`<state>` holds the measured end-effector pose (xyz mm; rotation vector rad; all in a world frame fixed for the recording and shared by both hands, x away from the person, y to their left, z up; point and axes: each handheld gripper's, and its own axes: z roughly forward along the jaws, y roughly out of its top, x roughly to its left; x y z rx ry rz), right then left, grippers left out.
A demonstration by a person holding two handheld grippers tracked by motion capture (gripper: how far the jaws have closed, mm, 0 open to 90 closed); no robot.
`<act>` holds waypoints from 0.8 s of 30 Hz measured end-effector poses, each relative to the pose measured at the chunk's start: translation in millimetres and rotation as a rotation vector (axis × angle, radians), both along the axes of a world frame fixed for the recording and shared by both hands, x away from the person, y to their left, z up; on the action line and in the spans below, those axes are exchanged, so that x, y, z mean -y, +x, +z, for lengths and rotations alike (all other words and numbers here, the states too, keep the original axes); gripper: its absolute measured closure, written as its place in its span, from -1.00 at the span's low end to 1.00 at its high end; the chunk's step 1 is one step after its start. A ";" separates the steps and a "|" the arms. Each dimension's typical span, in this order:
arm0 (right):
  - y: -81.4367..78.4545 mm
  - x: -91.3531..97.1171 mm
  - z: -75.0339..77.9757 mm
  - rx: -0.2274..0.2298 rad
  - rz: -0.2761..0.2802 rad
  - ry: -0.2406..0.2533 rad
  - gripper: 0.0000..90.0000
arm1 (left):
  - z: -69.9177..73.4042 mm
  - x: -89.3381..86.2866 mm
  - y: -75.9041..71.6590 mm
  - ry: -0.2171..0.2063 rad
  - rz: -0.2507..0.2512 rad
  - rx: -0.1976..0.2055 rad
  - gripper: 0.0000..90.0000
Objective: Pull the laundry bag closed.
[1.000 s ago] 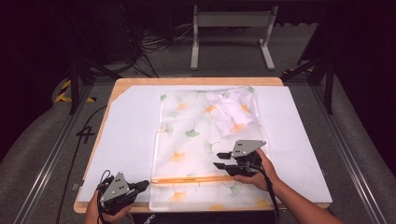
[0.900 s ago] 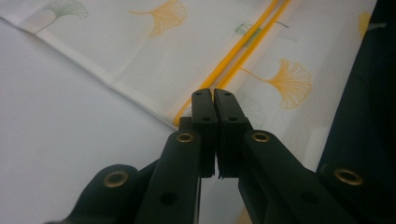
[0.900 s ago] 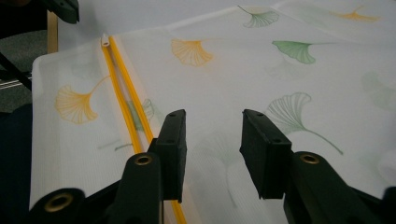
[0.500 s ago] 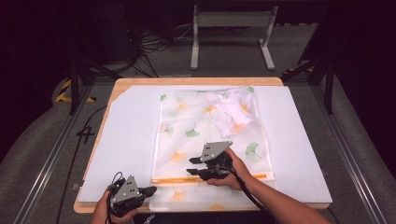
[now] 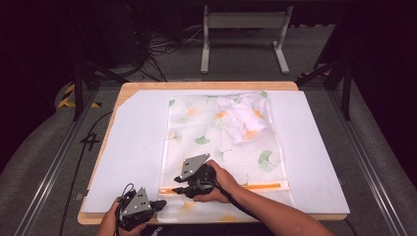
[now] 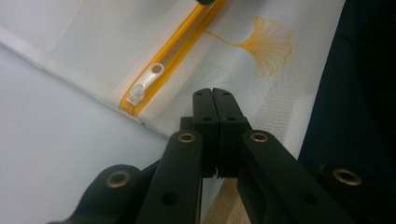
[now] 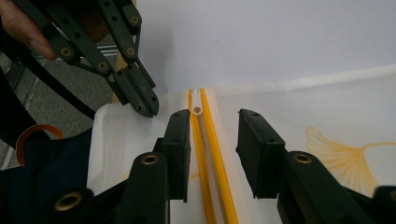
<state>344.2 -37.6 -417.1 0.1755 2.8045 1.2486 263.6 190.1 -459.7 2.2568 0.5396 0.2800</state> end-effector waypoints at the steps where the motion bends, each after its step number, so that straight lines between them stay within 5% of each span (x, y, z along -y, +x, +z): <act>1: 0.0 0.0 0.0 0.000 0.000 0.000 0.43 | -0.1 -0.4 0.1 0.002 -0.002 0.003 0.98; 13: 0.4 -28.9 -15.7 -0.077 0.036 -0.063 0.37 | -0.1 -2.4 2.7 0.002 -0.017 -0.016 0.99; 24: 6.2 -46.2 -19.8 -0.103 0.030 -0.178 0.69 | 1.1 -0.5 1.8 0.020 -0.015 -0.012 0.99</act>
